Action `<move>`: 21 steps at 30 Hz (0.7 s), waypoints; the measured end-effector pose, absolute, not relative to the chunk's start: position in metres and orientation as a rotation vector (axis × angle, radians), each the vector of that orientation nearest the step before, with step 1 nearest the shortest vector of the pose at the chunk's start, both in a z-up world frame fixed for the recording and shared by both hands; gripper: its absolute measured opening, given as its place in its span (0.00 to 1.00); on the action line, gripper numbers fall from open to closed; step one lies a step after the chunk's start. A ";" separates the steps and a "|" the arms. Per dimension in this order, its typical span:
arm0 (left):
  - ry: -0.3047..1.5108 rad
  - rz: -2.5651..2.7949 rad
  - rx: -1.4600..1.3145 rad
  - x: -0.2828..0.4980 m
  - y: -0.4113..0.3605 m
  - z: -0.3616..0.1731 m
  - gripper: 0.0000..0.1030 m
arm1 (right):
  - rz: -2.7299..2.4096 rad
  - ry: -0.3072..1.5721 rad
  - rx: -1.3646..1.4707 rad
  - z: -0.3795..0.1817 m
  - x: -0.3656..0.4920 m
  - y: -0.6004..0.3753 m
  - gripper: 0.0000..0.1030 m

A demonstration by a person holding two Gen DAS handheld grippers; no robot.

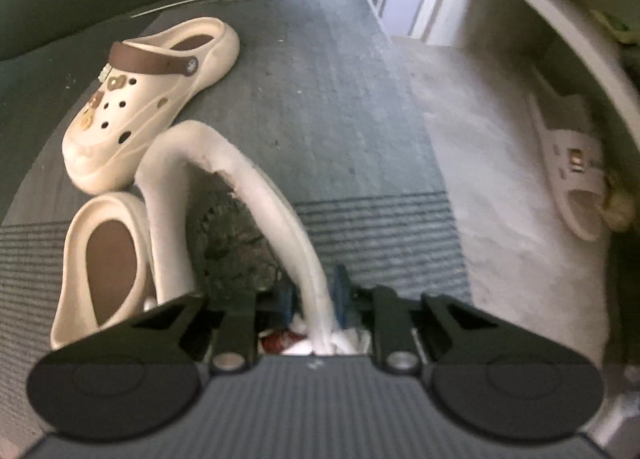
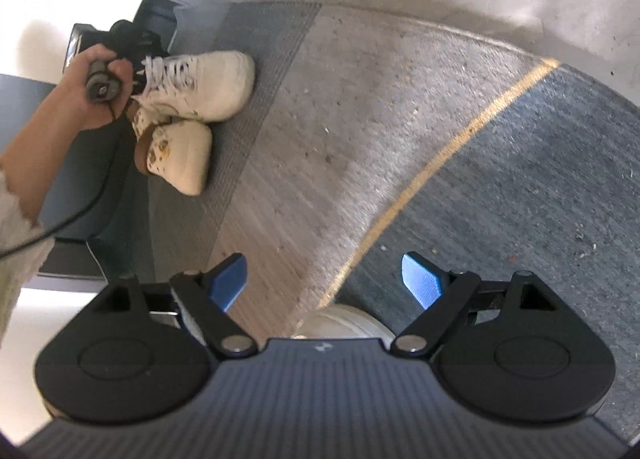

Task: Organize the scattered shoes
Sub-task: 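Grasp the other white sneaker by its collar with the left gripper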

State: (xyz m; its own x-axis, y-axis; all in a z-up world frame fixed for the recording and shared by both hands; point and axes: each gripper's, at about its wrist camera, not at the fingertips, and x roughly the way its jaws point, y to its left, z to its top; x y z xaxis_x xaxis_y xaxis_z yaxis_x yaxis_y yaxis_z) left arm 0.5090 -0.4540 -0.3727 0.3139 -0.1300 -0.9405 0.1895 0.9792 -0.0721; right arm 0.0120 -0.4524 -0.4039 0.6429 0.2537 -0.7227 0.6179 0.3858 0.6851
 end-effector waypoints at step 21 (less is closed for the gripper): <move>1.218 -0.581 0.238 0.274 -0.465 -0.262 0.11 | -0.531 0.599 1.099 -0.319 -0.099 -0.445 0.84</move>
